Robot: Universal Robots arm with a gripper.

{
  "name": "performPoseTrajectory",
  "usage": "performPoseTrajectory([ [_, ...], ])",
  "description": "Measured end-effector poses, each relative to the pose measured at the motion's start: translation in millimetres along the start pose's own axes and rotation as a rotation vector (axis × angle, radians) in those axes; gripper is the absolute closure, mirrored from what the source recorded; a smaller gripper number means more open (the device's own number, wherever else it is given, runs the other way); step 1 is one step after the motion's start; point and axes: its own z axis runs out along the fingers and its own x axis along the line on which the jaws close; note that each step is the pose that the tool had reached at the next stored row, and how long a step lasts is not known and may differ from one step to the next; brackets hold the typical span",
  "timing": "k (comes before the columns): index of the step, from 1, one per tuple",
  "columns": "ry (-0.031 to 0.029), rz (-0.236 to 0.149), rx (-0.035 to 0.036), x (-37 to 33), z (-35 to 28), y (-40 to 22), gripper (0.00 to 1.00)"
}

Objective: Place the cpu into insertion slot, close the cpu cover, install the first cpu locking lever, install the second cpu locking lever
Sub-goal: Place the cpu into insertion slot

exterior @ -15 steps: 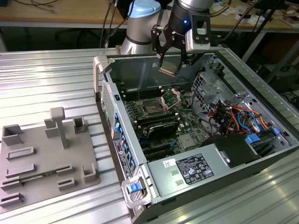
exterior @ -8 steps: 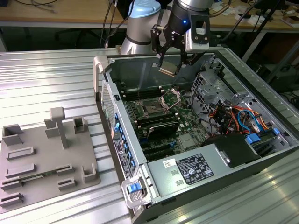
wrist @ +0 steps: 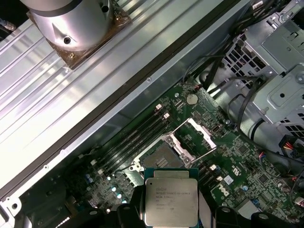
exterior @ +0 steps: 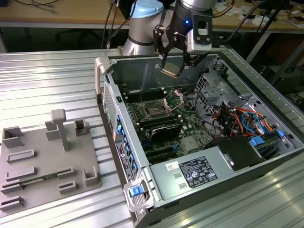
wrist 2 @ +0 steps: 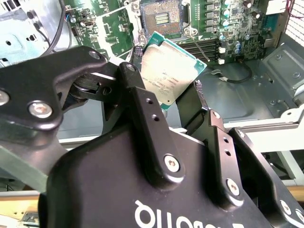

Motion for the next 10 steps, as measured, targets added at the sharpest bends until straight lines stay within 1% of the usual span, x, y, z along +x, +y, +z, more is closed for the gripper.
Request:
performPoseTrajectory([
  [10,-0.0020,0.023,-0.0004,0.9,0.0,-0.8,0.45],
])
